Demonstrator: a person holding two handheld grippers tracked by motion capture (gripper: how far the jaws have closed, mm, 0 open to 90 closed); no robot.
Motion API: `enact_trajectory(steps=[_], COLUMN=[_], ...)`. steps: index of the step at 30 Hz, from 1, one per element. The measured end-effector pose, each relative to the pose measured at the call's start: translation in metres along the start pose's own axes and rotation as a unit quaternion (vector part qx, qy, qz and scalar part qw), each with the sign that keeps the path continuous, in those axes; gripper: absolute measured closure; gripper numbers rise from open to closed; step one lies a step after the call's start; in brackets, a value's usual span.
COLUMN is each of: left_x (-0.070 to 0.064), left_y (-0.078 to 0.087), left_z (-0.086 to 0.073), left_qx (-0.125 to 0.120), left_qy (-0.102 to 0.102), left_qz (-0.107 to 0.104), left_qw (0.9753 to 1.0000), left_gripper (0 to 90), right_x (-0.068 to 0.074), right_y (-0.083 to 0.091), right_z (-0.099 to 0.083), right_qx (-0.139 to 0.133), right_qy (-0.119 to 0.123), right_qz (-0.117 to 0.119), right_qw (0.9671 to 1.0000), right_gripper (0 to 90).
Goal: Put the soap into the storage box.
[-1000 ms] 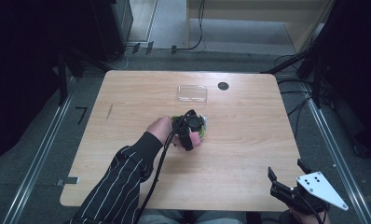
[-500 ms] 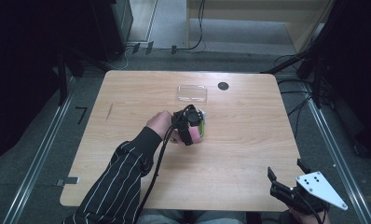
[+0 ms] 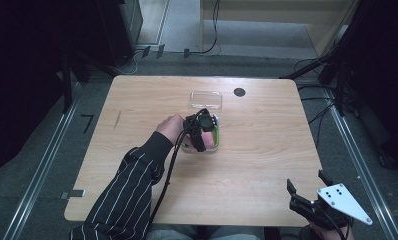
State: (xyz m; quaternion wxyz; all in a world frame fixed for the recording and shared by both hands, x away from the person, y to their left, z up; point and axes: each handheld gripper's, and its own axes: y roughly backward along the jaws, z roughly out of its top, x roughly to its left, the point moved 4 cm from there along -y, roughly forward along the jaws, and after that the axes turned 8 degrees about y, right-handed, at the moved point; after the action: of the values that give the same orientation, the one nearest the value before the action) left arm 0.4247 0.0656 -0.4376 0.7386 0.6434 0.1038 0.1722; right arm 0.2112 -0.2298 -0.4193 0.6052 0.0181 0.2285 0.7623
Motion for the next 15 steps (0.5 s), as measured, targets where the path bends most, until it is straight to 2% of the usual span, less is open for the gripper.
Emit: enact_trajectory(steps=[15], left_x=[0.014], left_y=[-0.002], left_z=[0.002], left_qx=[-0.009], left_qy=[-0.011], left_qz=[0.016], left_qw=[0.9998], left_gripper=[38.4], right_x=[0.000], right_y=[0.000], right_z=[0.000], right_qx=[0.001], right_qy=[0.001], right_qz=[-0.001], right_qw=[1.0000], right_gripper=[13.5])
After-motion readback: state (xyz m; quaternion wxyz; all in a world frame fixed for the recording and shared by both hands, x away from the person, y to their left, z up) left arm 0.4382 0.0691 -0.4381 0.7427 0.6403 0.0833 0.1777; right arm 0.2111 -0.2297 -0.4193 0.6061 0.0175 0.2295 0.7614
